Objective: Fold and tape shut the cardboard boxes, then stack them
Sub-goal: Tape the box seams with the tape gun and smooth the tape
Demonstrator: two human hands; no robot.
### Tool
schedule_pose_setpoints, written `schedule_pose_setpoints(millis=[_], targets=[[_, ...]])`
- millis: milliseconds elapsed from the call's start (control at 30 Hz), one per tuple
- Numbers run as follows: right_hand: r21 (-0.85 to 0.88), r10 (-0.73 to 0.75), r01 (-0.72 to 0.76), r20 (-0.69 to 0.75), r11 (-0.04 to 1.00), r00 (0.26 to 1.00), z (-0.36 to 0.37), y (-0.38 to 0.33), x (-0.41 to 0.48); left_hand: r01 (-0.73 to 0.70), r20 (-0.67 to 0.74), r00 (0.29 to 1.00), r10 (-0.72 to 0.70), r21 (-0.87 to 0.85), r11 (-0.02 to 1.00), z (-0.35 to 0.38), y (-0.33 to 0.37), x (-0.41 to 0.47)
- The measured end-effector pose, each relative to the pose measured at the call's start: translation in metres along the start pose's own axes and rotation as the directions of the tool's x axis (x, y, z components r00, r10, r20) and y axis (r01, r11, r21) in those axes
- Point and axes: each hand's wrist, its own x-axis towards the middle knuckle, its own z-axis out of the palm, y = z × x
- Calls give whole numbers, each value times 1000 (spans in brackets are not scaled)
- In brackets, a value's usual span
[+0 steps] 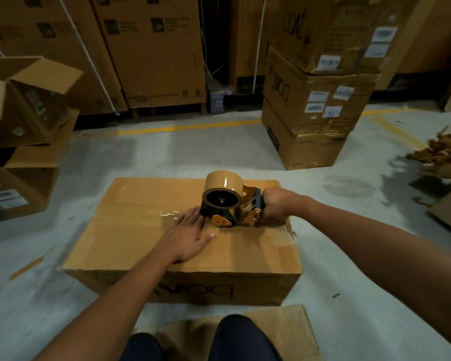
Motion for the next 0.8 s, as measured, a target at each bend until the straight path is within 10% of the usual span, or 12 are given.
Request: schedule_pose_setpoints(millis=[800], targets=[[-117,110,-106,23,987,994,-23,64,-27,66,149,986,-78,85,994,-11,82,27]])
